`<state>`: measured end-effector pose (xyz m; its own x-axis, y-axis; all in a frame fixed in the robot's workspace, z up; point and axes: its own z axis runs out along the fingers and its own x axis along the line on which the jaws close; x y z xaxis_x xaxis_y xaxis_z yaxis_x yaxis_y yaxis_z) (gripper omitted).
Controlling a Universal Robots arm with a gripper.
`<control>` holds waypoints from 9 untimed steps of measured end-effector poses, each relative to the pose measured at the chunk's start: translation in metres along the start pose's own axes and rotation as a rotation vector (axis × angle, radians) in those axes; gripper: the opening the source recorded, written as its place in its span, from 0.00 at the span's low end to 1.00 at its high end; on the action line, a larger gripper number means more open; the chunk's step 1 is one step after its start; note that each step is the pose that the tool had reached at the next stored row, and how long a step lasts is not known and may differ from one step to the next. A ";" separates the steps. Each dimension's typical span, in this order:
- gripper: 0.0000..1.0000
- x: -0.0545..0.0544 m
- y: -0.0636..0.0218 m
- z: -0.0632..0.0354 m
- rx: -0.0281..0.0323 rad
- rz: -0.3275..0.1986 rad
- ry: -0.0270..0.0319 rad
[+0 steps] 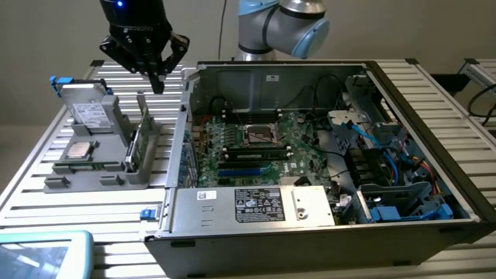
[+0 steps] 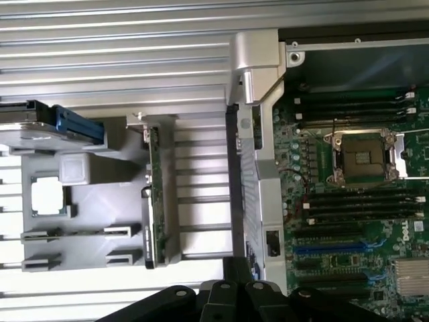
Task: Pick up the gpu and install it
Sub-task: 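Reach for the gpu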
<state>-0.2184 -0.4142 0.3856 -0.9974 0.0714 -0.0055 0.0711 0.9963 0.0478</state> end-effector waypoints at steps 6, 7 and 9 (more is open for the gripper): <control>0.11 0.017 -0.0014 0.0024 0.0010 0.001 0.0135; 0.11 0.021 -0.0017 0.0028 0.0011 0.001 0.0156; 0.11 0.027 -0.0022 0.0037 0.0014 0.001 0.0189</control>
<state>-0.2455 -0.4143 0.3816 -0.9973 0.0715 0.0134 0.0721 0.9963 0.0464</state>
